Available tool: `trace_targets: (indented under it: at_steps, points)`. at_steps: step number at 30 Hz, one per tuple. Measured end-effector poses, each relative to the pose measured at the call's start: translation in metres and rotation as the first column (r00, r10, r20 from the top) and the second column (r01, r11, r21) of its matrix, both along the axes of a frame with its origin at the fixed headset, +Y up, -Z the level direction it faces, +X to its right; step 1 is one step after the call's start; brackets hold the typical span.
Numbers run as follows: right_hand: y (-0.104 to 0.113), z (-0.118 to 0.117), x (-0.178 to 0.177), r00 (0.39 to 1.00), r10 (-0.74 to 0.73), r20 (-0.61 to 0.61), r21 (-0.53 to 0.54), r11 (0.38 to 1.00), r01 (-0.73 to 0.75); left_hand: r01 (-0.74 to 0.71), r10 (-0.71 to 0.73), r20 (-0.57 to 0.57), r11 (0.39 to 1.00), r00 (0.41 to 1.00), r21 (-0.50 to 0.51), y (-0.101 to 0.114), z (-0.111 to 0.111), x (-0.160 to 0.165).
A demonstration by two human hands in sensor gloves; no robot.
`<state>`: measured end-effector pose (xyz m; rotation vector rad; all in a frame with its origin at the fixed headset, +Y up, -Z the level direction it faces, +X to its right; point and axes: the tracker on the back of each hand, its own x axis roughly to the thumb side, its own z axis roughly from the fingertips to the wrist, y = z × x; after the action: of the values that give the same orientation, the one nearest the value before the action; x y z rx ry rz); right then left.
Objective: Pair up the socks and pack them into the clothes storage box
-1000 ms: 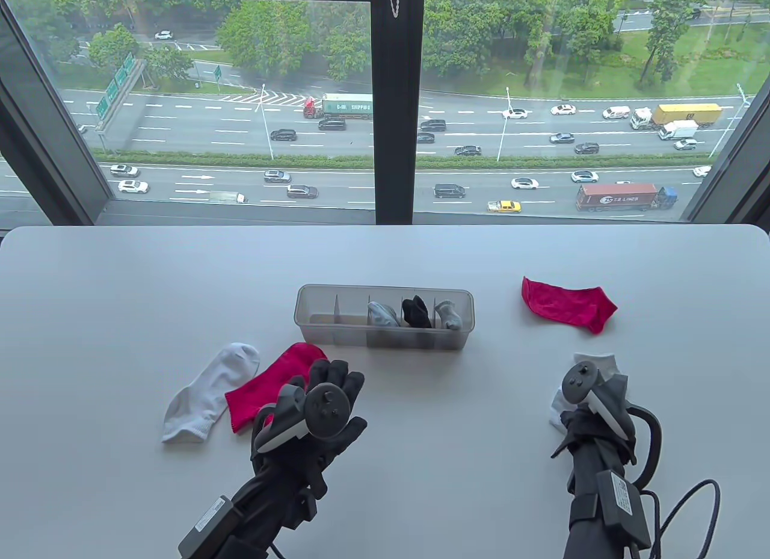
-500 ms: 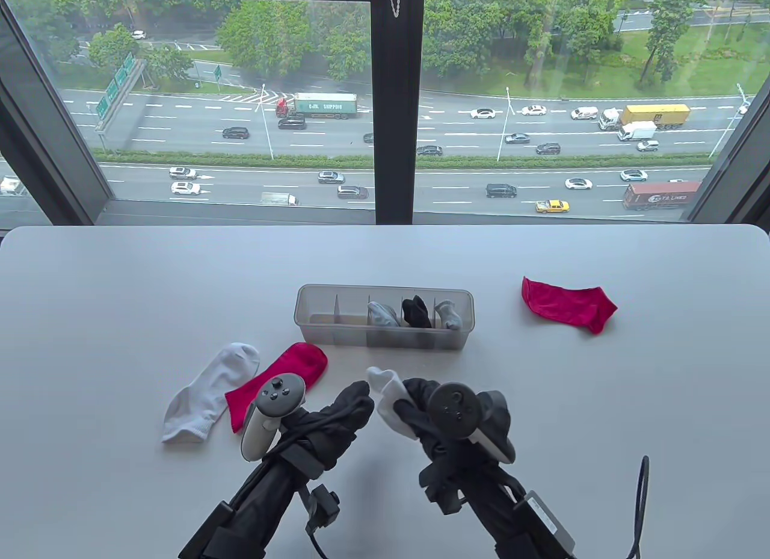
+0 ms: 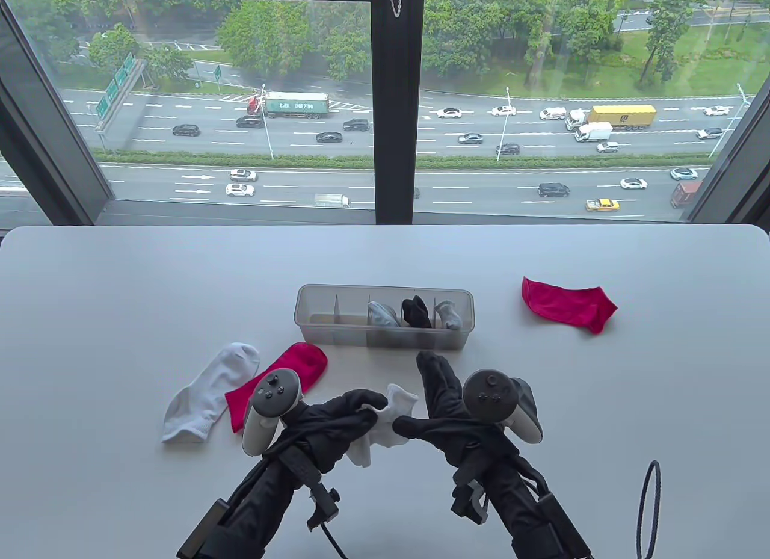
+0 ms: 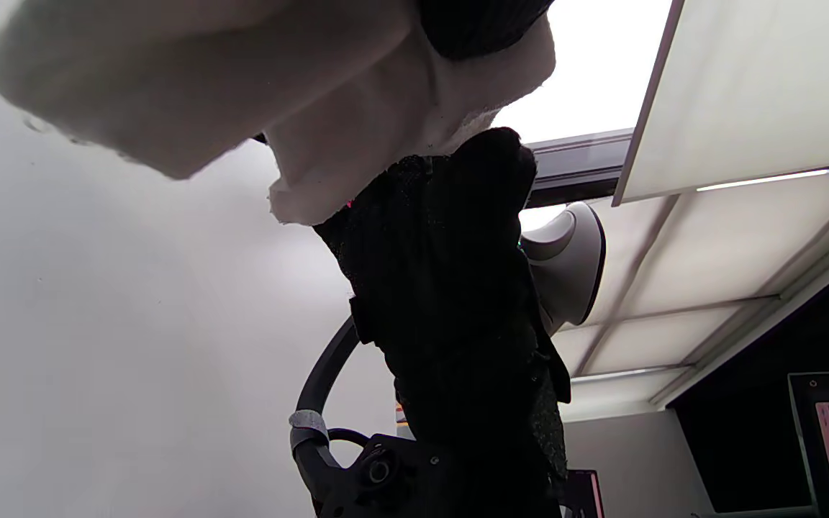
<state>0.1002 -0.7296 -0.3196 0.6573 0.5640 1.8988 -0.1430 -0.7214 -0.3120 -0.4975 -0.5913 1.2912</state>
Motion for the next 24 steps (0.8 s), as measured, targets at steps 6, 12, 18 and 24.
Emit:
trace_targets:
  at_steps: [6,12,18,24]
  points:
    - [0.005,-0.004,0.020,0.912,0.016,0.409,0.137,0.987,-0.079,0.467,-0.455,-0.220,0.884,0.863,0.007,-0.007,-0.005,-0.013]
    - [0.019,-0.001,0.039,0.821,0.089,0.563,0.262,0.924,-0.280,0.675,-0.606,-0.406,0.737,0.684,0.036,-0.001,-0.011,-0.038]
    - [0.026,0.005,0.004,0.928,0.168,0.333,0.284,0.920,-0.269,0.533,-0.483,-0.229,0.797,0.845,0.285,0.018,0.002,-0.008]
    - [0.031,0.015,-0.021,0.963,0.211,0.170,0.272,0.929,-0.251,0.430,-0.327,-0.351,0.860,0.877,0.274,0.028,0.007,-0.001]
